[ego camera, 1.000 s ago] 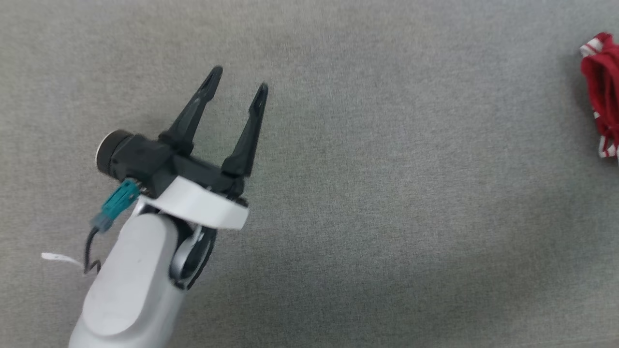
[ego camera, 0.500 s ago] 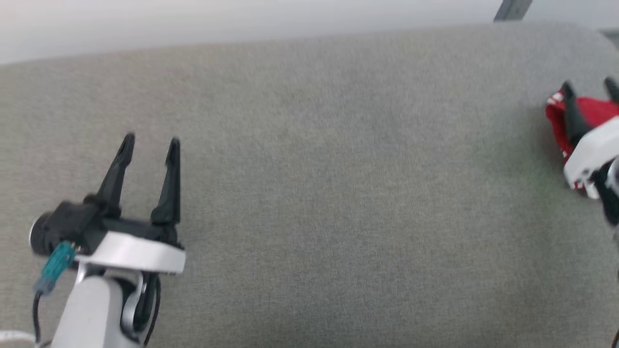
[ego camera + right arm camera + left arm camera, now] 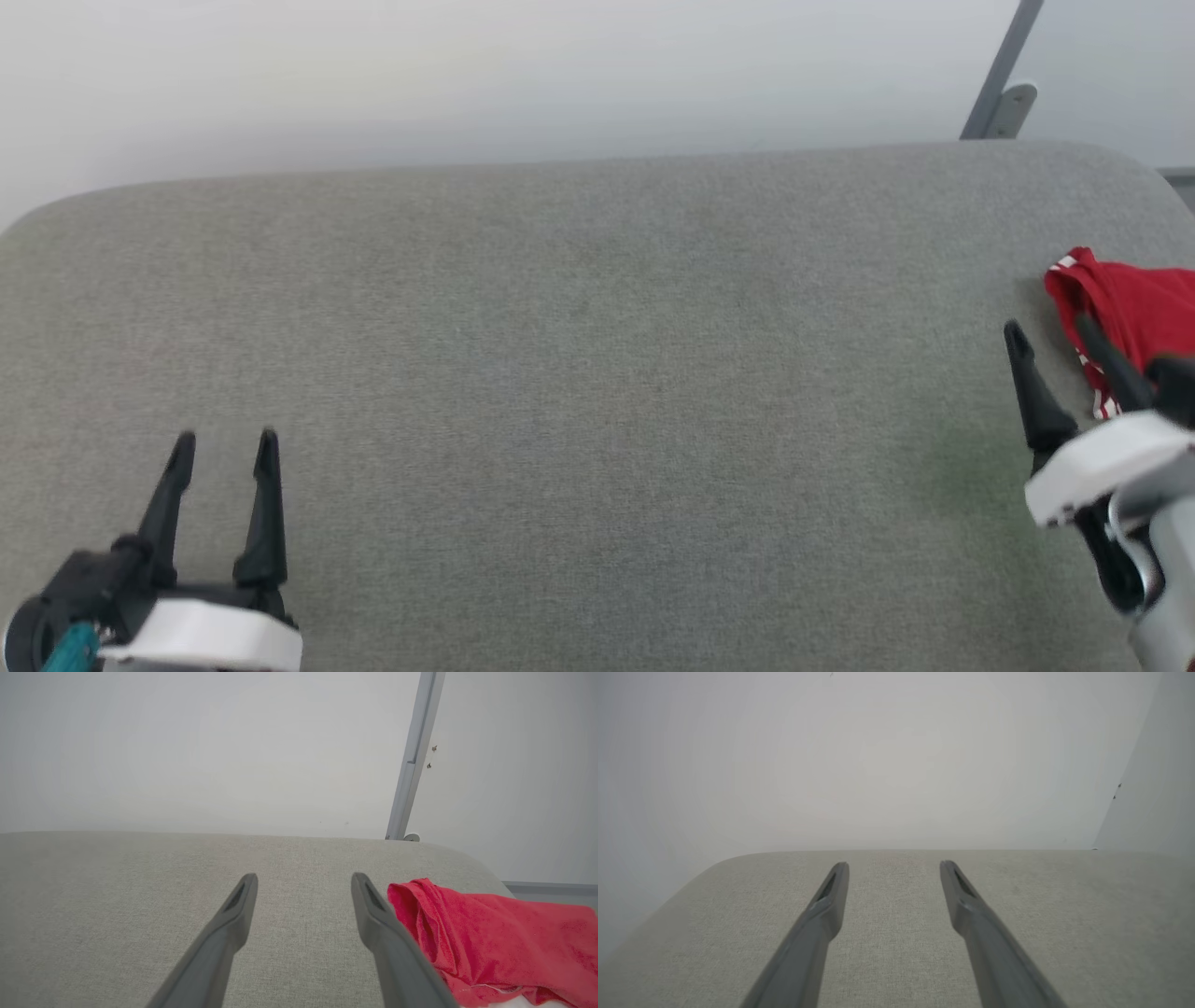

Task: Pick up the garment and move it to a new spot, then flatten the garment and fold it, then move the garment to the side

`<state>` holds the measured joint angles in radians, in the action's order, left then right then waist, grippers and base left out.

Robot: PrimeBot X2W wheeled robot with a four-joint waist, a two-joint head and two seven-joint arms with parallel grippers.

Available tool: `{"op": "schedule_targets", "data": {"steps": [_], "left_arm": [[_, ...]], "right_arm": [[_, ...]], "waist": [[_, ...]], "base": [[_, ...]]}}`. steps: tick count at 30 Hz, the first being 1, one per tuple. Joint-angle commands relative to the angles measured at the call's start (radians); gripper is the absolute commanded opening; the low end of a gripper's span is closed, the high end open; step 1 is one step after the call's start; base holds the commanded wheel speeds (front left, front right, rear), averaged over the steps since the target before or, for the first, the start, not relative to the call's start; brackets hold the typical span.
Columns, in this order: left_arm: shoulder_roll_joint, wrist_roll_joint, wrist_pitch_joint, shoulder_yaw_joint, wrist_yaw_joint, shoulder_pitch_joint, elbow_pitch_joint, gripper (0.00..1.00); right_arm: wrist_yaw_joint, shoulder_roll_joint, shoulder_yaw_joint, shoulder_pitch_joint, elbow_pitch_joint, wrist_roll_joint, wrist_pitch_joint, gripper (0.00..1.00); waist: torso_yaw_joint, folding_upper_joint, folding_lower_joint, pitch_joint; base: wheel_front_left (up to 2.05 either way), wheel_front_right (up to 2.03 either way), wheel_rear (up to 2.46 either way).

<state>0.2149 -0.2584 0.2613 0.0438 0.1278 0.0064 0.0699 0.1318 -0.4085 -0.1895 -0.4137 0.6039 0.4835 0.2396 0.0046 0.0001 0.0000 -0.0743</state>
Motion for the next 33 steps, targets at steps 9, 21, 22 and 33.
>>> {"op": "schedule_targets", "data": {"steps": [9,21,22,33], "left_arm": [[-0.037,-0.003,0.005,0.051,0.003,0.109,-0.004,1.0],[-0.053,-0.019,0.005,0.08,0.003,0.148,0.014,1.0],[-0.056,-0.022,0.005,0.079,0.003,0.153,0.017,1.0],[-0.074,-0.01,0.005,0.08,0.003,0.165,0.023,1.0]], "right_arm": [[-0.002,0.08,0.122,0.241,-0.161,-0.068,0.025,1.0],[-0.002,0.171,0.24,0.413,-0.275,-0.123,0.025,1.0],[-0.002,0.176,0.248,0.422,-0.285,-0.122,0.026,1.0],[-0.002,0.228,0.276,0.499,-0.337,-0.139,0.025,1.0]], "waist": [[0.039,-0.0001,0.0,0.038],[0.063,-0.0001,0.0,0.047],[0.065,-0.0001,0.0,0.047],[0.076,-0.0001,0.0,0.047]], "base": [[0.0,0.0,0.0],[0.0,0.0,0.0],[0.0,0.0,0.0],[0.0,0.0,0.0]]}}
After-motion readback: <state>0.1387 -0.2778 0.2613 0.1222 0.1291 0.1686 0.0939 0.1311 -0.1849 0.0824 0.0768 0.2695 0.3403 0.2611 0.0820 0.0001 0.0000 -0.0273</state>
